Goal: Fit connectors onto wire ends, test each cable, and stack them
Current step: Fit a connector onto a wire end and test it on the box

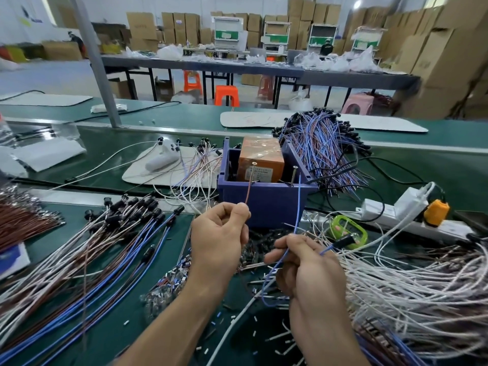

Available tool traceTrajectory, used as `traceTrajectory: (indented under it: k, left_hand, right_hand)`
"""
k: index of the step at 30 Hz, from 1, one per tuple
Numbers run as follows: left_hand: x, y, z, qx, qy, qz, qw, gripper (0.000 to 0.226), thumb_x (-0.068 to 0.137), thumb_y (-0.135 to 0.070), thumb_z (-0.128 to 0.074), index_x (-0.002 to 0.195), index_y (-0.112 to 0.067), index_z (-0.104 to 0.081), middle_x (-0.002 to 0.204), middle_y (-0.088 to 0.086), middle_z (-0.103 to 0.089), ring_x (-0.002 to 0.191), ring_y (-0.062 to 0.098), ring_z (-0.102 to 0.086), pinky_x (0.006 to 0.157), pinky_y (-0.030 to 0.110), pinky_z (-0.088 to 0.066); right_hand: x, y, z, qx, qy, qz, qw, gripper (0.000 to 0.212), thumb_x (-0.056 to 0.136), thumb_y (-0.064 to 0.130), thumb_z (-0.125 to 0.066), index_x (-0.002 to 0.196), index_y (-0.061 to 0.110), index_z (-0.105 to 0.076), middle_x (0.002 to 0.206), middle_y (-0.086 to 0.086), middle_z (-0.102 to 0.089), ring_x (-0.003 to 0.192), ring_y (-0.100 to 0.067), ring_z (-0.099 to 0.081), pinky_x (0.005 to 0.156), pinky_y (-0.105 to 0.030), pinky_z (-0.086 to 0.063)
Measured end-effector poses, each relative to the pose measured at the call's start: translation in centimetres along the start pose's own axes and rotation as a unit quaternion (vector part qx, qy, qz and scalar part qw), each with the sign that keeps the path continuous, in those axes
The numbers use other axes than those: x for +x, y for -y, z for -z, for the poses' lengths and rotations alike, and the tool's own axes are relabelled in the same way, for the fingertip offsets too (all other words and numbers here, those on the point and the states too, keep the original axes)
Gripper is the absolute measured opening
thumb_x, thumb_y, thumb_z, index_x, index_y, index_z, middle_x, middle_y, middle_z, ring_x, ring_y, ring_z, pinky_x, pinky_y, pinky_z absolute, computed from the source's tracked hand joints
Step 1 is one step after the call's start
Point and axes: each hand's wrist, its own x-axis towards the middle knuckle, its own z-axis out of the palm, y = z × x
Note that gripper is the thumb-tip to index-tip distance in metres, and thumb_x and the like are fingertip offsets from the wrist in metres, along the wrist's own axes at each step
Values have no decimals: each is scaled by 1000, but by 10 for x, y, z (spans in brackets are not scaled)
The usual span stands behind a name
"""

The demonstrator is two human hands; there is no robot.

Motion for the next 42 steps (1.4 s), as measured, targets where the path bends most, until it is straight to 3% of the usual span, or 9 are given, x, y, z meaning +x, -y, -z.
traceTrajectory:
  k: [5, 11, 19, 31, 36, 39, 42]
  left_hand:
    - [1, 0, 0, -2, 6, -5, 1000, 33, 98, -21, -66, 66, -27, -71, 48, -1, -55, 45, 14, -41, 43, 24, -35]
    - [1, 0, 0, -1, 10, -5, 1000, 32, 98, -22, -66, 67, -27, -72, 48, -1, -56, 46, 15, -41, 44, 25, -36]
    - [0, 0, -1, -8, 9, 4, 1000, 32, 98, -20, -67, 66, -27, -72, 48, -1, -55, 45, 13, -40, 43, 22, -34]
    - [0, -2, 0, -7, 11, 13, 1000, 32, 98, -20, -67, 67, -26, -73, 49, 1, -56, 47, 15, -43, 45, 22, -37]
    - [-1, -4, 0, -27, 0, 24, 999, 38, 99, -20, -64, 63, -24, -71, 48, 2, -53, 45, 13, -42, 45, 20, -38]
    - [-3, -7, -1, -89, 21, 50, 995, 41, 99, -19, -63, 59, -22, -71, 49, 3, -51, 47, 12, -42, 48, 18, -39]
    - [-5, -11, -1, -113, 84, 78, 987, 33, 96, -19, -65, 66, -20, -77, 55, 3, -53, 52, 12, -45, 55, 20, -41]
  right_hand:
    - [-1, 1, 1, 3, 0, -5, 1000, 35, 102, 8, -55, 69, 4, -67, 64, -25, -68, 34, -14, -26, 36, -22, -22]
    - [0, 1, 0, -7, -7, -4, 1000, 36, 101, 9, -56, 67, 7, -68, 62, -22, -68, 46, -17, -33, 39, -25, -25]
    - [-3, 2, -1, -13, 5, -5, 1000, 40, 100, 7, -57, 62, 8, -67, 57, -21, -63, 30, -11, -38, 34, -19, -28]
    - [-5, -1, -3, -91, 4, 13, 996, 39, 97, 13, -58, 62, 21, -74, 58, -16, -67, 37, -11, -42, 44, -26, -32]
    - [-6, 2, -4, 16, -21, 46, 999, 44, 94, 5, -56, 54, 15, -69, 48, -12, -56, 43, -20, -38, 41, -25, -28]
    - [-8, 9, -3, 29, 25, 49, 998, 39, 91, 5, -56, 54, 12, -67, 45, -11, -47, 39, -17, -37, 39, -25, -27]
    - [-13, 10, -5, -18, 112, -9, 994, 38, 92, 8, -56, 56, 9, -67, 42, -10, -40, 33, -15, -28, 38, -23, -21]
